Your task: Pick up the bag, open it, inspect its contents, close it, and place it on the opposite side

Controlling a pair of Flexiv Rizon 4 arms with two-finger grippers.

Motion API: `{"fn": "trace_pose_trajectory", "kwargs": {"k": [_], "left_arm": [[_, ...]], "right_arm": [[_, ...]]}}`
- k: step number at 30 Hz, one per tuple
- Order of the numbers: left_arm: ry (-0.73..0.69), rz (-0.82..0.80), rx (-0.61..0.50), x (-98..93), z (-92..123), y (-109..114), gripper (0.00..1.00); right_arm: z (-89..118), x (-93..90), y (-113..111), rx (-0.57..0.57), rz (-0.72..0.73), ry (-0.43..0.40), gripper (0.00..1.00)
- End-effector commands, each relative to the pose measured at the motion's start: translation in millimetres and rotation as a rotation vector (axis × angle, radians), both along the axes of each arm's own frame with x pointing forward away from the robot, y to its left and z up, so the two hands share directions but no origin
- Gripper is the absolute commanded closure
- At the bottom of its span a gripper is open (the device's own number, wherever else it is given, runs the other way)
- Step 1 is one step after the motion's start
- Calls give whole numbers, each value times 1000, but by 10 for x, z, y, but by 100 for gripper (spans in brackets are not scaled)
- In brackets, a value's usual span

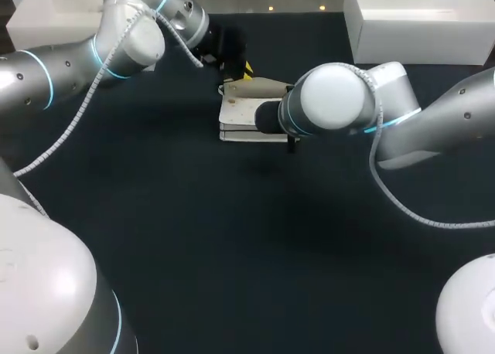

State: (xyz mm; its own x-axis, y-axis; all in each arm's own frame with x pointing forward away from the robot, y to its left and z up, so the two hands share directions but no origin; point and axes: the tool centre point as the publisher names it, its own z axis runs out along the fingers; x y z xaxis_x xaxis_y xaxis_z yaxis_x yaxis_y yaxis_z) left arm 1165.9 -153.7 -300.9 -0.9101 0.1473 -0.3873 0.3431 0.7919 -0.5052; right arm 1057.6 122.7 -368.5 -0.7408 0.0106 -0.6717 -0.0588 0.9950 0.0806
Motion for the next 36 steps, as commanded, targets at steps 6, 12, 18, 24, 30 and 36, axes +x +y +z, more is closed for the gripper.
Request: {"fn": "trace_pose_trajectory", "kwargs": {"k": [6,12,18,24,30,36], "left_arm": [[-83,38,-53,-186,-112,61,23],[-85,59,-55,-148,-211,42,36],[-46,79,-31,4,-338,-12,48],[-11,105,-16,160,-423,-30,51],[2,113,-8,218,-478,-26,55],[11,113,2,233,-519,-41,62]], "right_arm": [[-15,-12,-4,2,0,-6,100],[-15,-12,-4,2,0,-6,100],[-15,-12,-4,2,0,-6,100],[-15,-12,-4,2,0,-6,100],[-15,-12,-4,2,0,-6,100],[-15,-12,-4,2,0,-6,100]]}}
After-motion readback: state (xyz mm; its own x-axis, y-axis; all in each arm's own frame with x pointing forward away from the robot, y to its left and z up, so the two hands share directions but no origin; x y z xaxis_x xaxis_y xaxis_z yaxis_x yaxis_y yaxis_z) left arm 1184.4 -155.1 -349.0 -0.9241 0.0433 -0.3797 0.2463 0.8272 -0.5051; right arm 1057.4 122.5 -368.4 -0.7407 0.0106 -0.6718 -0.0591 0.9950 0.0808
